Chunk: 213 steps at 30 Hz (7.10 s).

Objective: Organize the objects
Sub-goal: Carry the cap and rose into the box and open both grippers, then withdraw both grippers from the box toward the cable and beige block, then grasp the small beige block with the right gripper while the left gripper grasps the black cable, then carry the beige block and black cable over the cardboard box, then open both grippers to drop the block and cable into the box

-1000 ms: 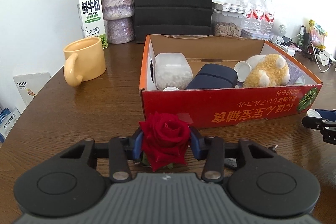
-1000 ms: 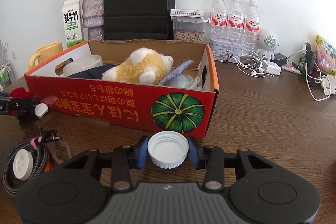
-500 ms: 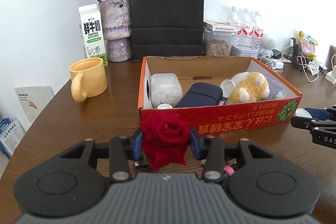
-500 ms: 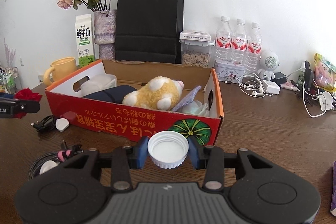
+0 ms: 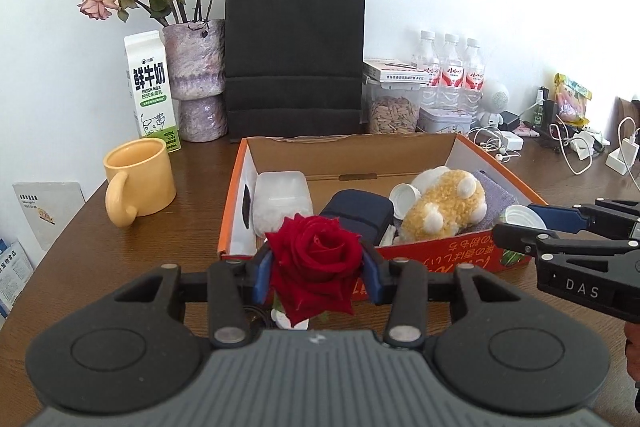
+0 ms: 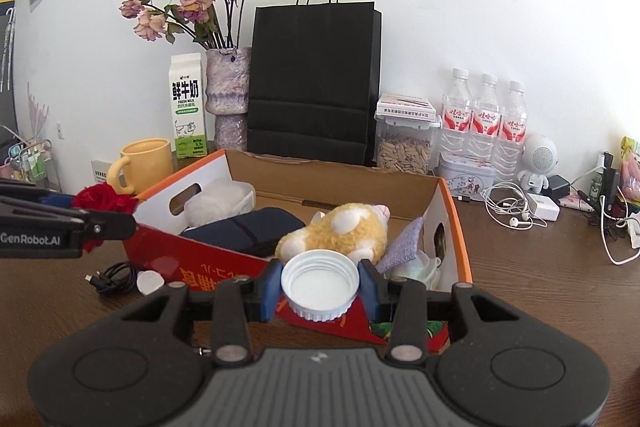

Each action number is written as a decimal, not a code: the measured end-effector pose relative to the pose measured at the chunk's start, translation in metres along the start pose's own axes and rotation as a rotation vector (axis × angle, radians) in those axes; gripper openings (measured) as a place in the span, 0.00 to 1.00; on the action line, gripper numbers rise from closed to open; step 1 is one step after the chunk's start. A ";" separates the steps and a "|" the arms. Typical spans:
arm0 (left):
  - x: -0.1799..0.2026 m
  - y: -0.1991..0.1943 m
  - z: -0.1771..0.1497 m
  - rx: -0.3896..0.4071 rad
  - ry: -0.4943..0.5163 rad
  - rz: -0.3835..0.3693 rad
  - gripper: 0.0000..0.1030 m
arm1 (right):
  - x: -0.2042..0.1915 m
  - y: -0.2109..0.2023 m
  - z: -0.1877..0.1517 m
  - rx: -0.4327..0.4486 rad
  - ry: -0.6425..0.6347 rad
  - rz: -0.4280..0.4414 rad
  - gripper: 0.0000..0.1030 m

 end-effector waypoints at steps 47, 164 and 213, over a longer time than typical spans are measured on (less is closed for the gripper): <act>-0.016 0.094 0.057 -0.093 -0.066 0.103 1.00 | 0.020 0.079 0.054 0.033 0.007 -0.057 0.97; -0.071 0.053 -0.038 -0.265 -0.050 0.096 0.39 | -0.017 0.021 -0.043 -0.164 0.036 0.061 0.19; -0.008 0.075 0.046 -0.045 -0.143 -0.020 0.37 | -0.007 0.068 0.048 0.068 0.077 0.091 0.19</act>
Point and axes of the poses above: each gripper's, at about its wrist camera, not at the fingertips, and y roughly the way its jaws point, x to its right, z to its top, the point moved 3 cm from there along y, roughly the way its jaws point, and after that the axes turned 8 degrees about -y, right-handed, at the moved point
